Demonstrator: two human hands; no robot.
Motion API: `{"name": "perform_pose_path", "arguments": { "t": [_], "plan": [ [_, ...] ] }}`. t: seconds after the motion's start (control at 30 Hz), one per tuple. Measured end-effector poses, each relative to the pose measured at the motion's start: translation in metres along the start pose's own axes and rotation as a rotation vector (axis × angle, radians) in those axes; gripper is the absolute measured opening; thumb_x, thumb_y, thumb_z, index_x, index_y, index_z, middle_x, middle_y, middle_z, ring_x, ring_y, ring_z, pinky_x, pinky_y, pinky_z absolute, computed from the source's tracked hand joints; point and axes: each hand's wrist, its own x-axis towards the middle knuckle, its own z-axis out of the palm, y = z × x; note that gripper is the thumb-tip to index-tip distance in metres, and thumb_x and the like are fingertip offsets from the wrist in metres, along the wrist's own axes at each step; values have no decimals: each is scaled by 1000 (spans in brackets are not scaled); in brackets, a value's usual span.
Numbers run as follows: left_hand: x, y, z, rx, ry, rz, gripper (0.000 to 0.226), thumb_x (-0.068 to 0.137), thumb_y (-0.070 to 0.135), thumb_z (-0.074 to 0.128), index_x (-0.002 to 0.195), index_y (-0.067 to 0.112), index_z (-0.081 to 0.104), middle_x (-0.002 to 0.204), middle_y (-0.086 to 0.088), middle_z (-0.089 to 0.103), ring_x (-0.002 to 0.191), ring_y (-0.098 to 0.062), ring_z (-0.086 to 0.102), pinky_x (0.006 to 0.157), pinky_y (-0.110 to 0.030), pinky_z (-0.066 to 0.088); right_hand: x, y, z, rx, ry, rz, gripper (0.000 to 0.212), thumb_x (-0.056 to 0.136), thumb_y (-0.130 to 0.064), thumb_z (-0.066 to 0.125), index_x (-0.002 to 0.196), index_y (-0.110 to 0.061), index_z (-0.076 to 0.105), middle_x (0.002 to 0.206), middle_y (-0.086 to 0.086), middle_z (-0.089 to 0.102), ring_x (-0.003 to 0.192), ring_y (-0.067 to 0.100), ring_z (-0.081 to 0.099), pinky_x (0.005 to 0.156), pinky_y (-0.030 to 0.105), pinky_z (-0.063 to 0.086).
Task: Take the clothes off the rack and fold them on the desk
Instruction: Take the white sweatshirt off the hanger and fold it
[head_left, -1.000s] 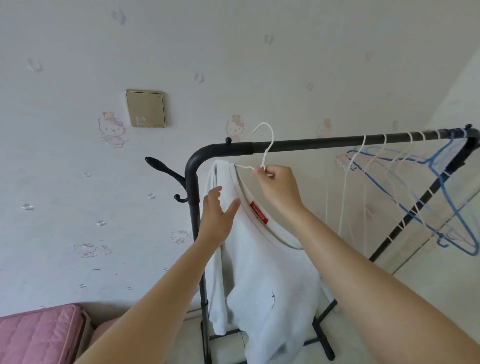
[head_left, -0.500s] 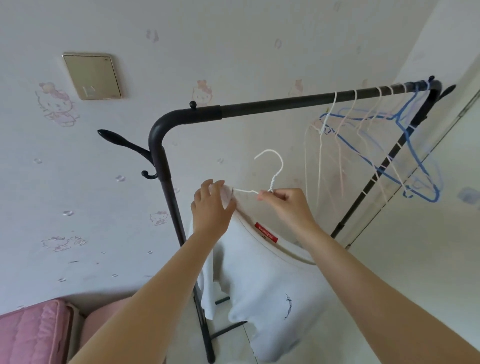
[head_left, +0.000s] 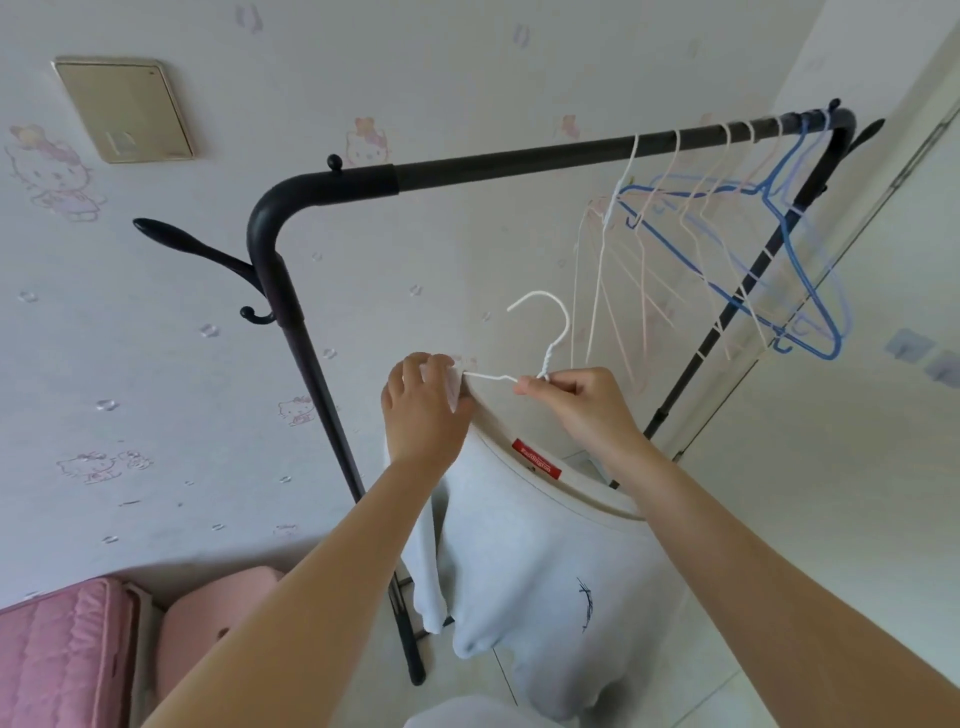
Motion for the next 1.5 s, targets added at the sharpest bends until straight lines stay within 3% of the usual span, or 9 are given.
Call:
{"name": "perform_pose_path", "arguments": {
  "t": [0.1, 0.23, 0.5, 0.67, 0.8, 0.97, 1.17, 1.37, 1.5],
  "plan": [
    [5, -2, -5, 49, 43, 55, 21, 94, 25, 48, 106, 14, 60, 111, -6, 59, 110, -29, 51, 101, -40, 37, -5, 3, -4, -5, 11, -20, 29, 81, -45, 68, 84, -19, 78, 93, 34, 64, 91, 48, 59, 86, 50, 50],
    [10, -11, -22, 137, -59, 137, 27, 99, 24, 39, 105, 9, 61, 100, -5, 63, 98, -26, 54, 87, -36, 44, -5, 5, -12, -69, 29, -22, 25, 87, -35, 64, 70, -20, 76, 47, 9, 42, 49, 19, 34, 58, 29, 32],
    [1, -25, -67, 260, -160, 30, 26, 102, 25, 32, 99, 8, 51, 80, -8, 57, 69, -29, 51, 59, -34, 38, -1, 18, -21, -267, -136, 24, 41, 89, -35, 54, 56, -11, 45, 52, -4, 36, 50, 14, 34, 61, 31, 34],
    [-10, -36, -92, 176, -162, -111, 24, 100, 20, 31, 93, 6, 48, 72, -9, 53, 70, -34, 53, 59, -37, 42, -16, 20, -17, -257, -237, -28, 43, 91, -31, 47, 56, -15, 27, 52, -2, 23, 50, 15, 20, 57, 32, 22],
    [-7, -48, -109, -73, -194, -274, 29, 99, 17, 30, 92, 5, 55, 111, -17, 61, 70, -24, 52, 55, -31, 39, -28, 21, -17, -214, -272, -87, 37, 88, -25, 41, 62, -5, 25, 63, 14, 22, 59, 22, 18, 57, 36, 19],
    [-7, -60, -131, -293, -220, -443, 36, 96, 14, 29, 105, -1, 61, 87, -10, 57, 78, -27, 52, 73, -41, 51, -33, 21, -21, 141, -171, -48, 35, 90, -17, 41, 57, -7, 36, 56, 11, 25, 51, 19, 19, 53, 36, 16],
    [-21, -17, -127, -234, -252, -281, 33, 99, 19, 30, 69, 12, 41, 72, -5, 46, 68, -24, 44, 55, -31, 32, -13, -13, 5, 15, -88, -29, 37, 104, -32, 34, 75, -14, 49, 53, -5, 33, 44, 9, 32, 52, 29, 35],
    [-29, 7, -131, -228, -249, -228, 27, 93, 25, 37, 70, 13, 31, 62, 1, 35, 57, -17, 34, 55, -31, 29, 33, -90, 24, -324, -5, -138, 15, 102, -20, 32, 105, -9, 43, 86, 3, 50, 77, 22, 49, 56, 30, 32],
    [-31, -6, -138, -223, -251, -255, 25, 92, 27, 38, 72, 14, 33, 64, -1, 38, 57, -18, 35, 56, -30, 30, 66, -124, 36, -429, 0, -172, 32, 95, -3, 31, 123, -3, 47, 108, 12, 52, 95, 28, 53, 72, 30, 41]
  ]
}}
